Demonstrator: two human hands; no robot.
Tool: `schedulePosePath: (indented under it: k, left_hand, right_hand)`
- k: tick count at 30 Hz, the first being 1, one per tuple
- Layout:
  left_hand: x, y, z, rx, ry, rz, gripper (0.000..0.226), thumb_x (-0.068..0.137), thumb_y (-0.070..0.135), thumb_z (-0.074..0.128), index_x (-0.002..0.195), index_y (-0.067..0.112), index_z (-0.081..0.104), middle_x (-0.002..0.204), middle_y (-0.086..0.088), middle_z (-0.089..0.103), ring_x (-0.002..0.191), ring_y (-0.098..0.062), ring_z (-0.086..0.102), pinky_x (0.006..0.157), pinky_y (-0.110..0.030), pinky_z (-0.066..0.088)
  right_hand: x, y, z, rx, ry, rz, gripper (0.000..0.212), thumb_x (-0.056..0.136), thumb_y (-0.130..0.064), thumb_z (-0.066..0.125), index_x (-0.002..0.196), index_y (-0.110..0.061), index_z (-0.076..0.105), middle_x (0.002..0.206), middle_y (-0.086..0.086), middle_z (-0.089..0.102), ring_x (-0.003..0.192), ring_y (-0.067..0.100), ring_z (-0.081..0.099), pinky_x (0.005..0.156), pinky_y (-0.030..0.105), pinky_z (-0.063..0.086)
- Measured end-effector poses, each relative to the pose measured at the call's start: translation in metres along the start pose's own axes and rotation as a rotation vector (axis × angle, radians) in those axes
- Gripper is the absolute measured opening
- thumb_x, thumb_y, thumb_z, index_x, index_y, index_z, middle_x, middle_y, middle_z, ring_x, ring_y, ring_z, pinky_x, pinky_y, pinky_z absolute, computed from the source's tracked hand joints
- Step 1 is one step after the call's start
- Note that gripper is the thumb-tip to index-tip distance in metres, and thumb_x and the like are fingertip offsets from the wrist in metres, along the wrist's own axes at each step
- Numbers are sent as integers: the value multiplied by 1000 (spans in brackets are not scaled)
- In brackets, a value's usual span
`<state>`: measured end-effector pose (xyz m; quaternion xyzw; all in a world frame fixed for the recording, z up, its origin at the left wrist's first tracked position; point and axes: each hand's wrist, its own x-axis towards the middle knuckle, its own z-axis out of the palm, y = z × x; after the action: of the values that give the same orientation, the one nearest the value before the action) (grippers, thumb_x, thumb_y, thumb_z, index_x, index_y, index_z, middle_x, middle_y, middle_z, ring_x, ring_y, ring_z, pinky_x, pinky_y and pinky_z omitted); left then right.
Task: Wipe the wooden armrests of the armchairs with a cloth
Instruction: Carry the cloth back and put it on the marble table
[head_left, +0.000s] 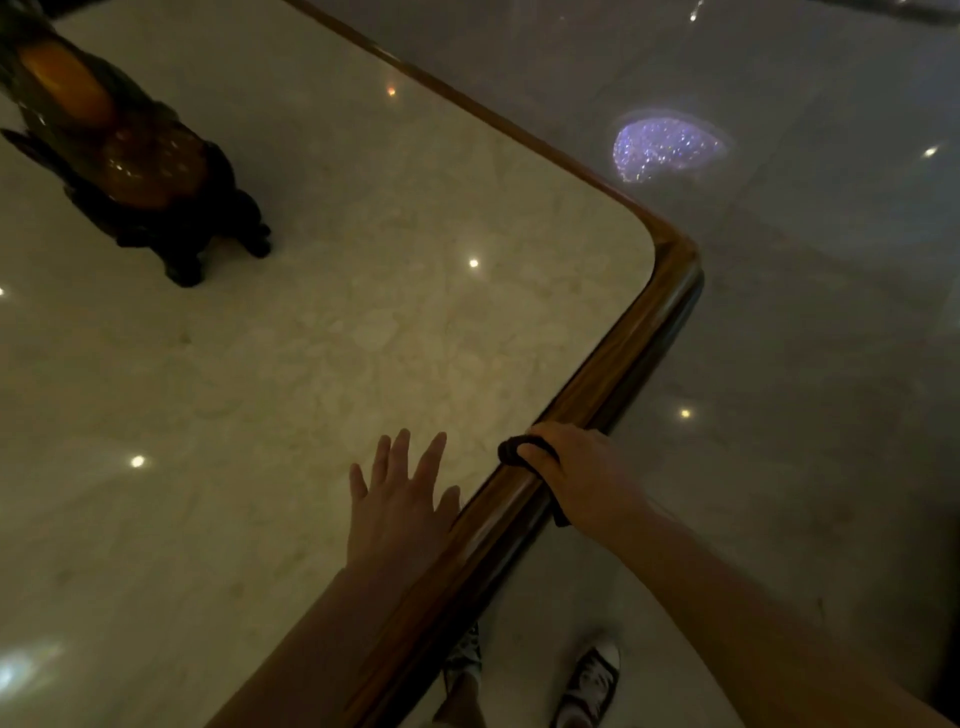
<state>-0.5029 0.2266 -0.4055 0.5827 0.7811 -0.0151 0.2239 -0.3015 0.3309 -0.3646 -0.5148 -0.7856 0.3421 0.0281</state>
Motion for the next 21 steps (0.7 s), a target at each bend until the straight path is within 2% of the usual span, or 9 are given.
schedulePosePath:
  k: [3, 8, 11, 17, 19, 21]
  left_hand:
    - [27, -5, 18, -11, -22, -14, 66, 98, 60, 24, 155, 41, -5, 168, -5, -1, 154, -28, -7, 121, -59, 5]
    - [88, -17, 64, 16, -8, -33, 67, 97, 62, 20, 154, 42, -6, 168, -5, 0, 154, -29, -6, 121, -61, 9]
    - [132, -19, 97, 37, 12, -51, 67, 95, 63, 18, 155, 41, -4, 168, -6, 1, 154, -30, -4, 120, -62, 9]
    - [207, -17, 155, 100, 92, -55, 69, 93, 65, 8, 156, 40, -4, 168, -8, -4, 153, -34, -11, 118, -66, 3]
    - [216, -18, 173, 95, 115, -75, 70, 94, 67, 9, 156, 39, -7, 167, -9, -9, 152, -35, -15, 117, -68, 0]
    - [217, -21, 188, 90, 126, -91, 71, 95, 70, 7, 156, 38, -11, 167, -8, -14, 151, -34, -20, 116, -68, -4]
  right_hand:
    - [28, 14, 16, -40, 17, -29, 36, 100, -47, 46, 124, -23, 59, 111, 2, 66, 104, 25, 57, 84, 39, 51]
    - [97, 56, 43, -123, 63, -70, 41, 99, -46, 47, 130, -20, 56, 113, 4, 64, 106, 28, 52, 88, 40, 47]
    - [150, 85, 62, -138, 133, -107, 39, 99, -44, 50, 128, -19, 57, 111, 4, 65, 102, 28, 53, 84, 39, 46]
    - [234, 125, 102, -217, 207, -312, 36, 98, -38, 53, 121, -13, 63, 114, 6, 68, 101, 31, 52, 86, 41, 48]
    - [247, 134, 114, -249, 194, -365, 41, 97, -41, 50, 122, -11, 64, 119, 9, 67, 105, 34, 53, 89, 47, 50]
    - [252, 142, 124, -270, 123, -347, 50, 97, -47, 48, 133, -14, 59, 136, 11, 60, 123, 38, 49, 101, 52, 44]
